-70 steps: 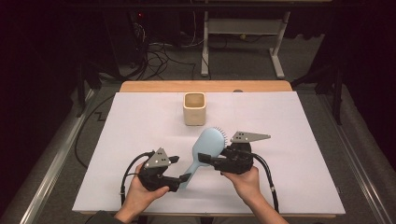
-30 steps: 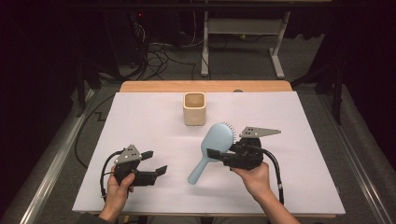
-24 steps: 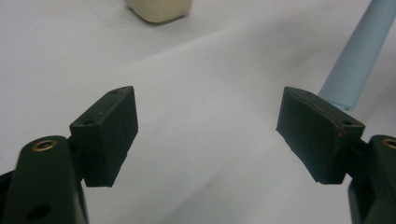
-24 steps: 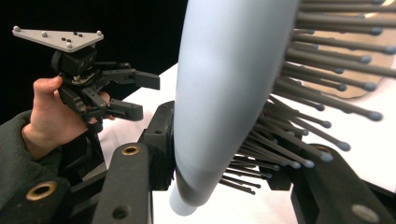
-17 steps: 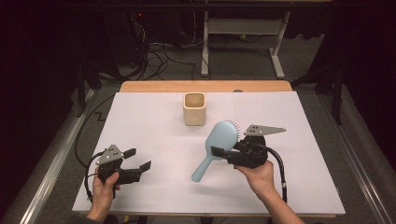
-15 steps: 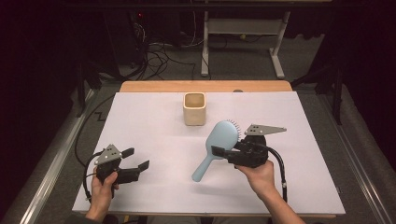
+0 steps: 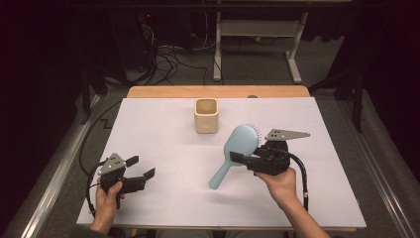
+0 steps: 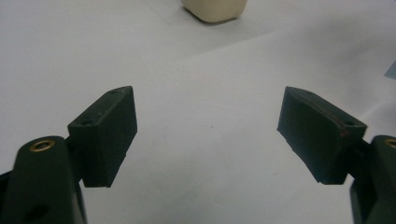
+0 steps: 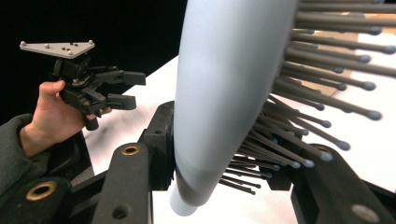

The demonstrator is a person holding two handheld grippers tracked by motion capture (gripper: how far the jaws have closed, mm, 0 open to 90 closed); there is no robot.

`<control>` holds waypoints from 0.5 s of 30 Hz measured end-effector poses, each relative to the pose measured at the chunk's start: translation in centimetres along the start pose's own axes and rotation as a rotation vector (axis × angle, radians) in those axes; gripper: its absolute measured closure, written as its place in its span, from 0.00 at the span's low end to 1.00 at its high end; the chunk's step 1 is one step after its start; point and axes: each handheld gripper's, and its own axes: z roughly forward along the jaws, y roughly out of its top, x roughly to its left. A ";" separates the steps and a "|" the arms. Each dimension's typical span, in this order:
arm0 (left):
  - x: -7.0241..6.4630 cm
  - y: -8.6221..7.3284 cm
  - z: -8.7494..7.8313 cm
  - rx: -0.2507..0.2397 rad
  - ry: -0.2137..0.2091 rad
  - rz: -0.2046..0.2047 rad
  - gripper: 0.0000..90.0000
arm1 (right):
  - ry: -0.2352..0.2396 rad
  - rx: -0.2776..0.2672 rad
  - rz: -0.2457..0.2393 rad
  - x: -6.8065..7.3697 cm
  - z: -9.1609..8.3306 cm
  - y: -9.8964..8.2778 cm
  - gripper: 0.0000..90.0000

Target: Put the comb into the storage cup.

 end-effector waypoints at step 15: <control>0.1 -0.3 0.1 0.003 -0.001 -0.008 0.23 | -0.038 0.013 -0.005 -0.8 -0.7 0.7 0.62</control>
